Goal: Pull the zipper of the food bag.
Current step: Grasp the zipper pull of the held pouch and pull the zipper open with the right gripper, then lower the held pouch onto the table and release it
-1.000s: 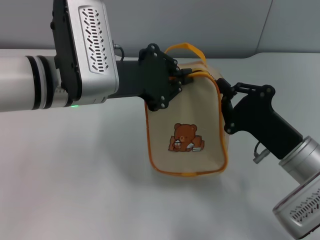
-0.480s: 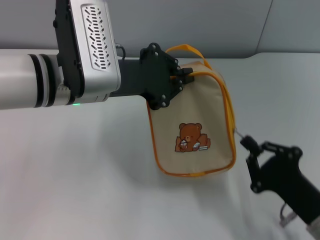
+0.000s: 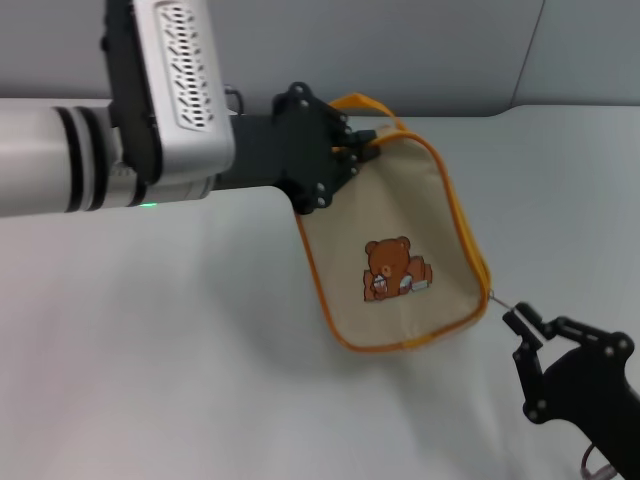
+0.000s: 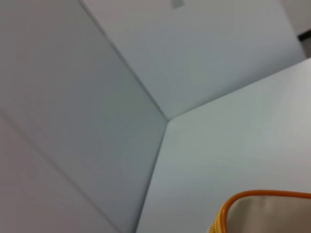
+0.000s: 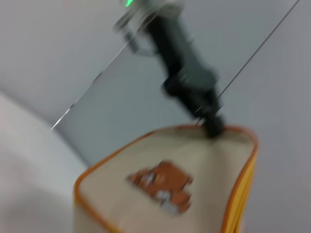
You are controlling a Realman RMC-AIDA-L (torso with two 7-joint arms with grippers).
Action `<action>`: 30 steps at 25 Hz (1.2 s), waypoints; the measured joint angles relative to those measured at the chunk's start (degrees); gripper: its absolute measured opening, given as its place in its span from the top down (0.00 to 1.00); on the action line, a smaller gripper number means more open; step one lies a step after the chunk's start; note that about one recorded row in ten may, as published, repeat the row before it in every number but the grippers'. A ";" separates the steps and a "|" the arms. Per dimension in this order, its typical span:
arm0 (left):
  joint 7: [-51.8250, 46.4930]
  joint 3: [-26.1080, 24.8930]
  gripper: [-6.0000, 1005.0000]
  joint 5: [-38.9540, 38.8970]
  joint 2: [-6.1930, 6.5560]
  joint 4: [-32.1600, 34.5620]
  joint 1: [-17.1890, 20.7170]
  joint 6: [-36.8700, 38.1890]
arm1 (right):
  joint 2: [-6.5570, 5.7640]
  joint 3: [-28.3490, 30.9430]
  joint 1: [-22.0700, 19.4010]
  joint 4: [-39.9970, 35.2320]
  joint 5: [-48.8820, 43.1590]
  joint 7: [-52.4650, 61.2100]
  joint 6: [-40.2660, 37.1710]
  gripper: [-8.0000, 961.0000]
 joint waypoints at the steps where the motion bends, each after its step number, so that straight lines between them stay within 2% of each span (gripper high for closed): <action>1: 0.17 -0.25 0.93 -0.56 -0.03 -0.27 0.32 -0.20 | 0.01 0.06 0.13 0.09 0.09 0.27 -0.97 0.97; 4: 2.25 -1.93 0.93 -6.35 0.04 -2.21 3.04 -0.82 | 0.01 0.23 1.19 0.45 0.25 2.23 -2.19 0.93; 6: 5.41 -3.53 0.93 -13.57 0.06 -5.15 5.25 -0.44 | -0.12 0.23 2.17 0.58 0.27 5.77 -2.95 0.89; 11: 12.04 -4.33 0.93 -28.23 0.13 -15.62 8.59 5.08 | -0.96 -0.24 4.57 -2.02 -0.09 21.80 -6.82 0.80; 14: 12.19 -3.49 0.93 -31.52 -0.01 -19.02 10.15 7.96 | -1.60 -1.00 5.89 -8.41 -1.84 38.48 -8.74 0.73; 15: 12.17 -3.21 0.93 -31.91 -0.02 -19.66 10.59 8.76 | -1.54 -1.44 6.44 -16.19 -4.51 50.99 -9.79 0.69; 16: 12.16 -3.13 0.93 -32.04 -0.01 -20.21 10.94 10.26 | -1.54 -1.44 6.44 -16.19 -4.51 50.99 -9.79 0.66; 17: 12.17 -3.20 0.93 -32.12 0.05 -20.86 11.24 11.98 | -1.24 -1.65 6.67 -21.03 -6.28 57.82 -10.37 0.62; 19: 12.25 -3.54 0.86 -32.17 0.21 -21.57 11.53 15.06 | -0.60 -2.61 7.18 -30.77 -9.59 70.79 -11.64 0.55; 21: 12.27 -4.08 0.80 -32.01 0.37 -21.54 11.96 17.67 | -0.52 -4.40 7.89 -37.78 -12.04 79.61 -13.74 0.33; 27: 11.02 -9.19 0.54 -30.07 0.88 -19.80 13.32 23.57 | -1.15 -8.00 9.06 -48.16 -13.66 91.28 -19.24 0.17; 30: 10.98 -11.95 0.43 -28.51 0.94 -19.66 13.50 26.17 | -1.29 -8.97 9.56 -49.11 -14.90 92.97 -19.59 0.18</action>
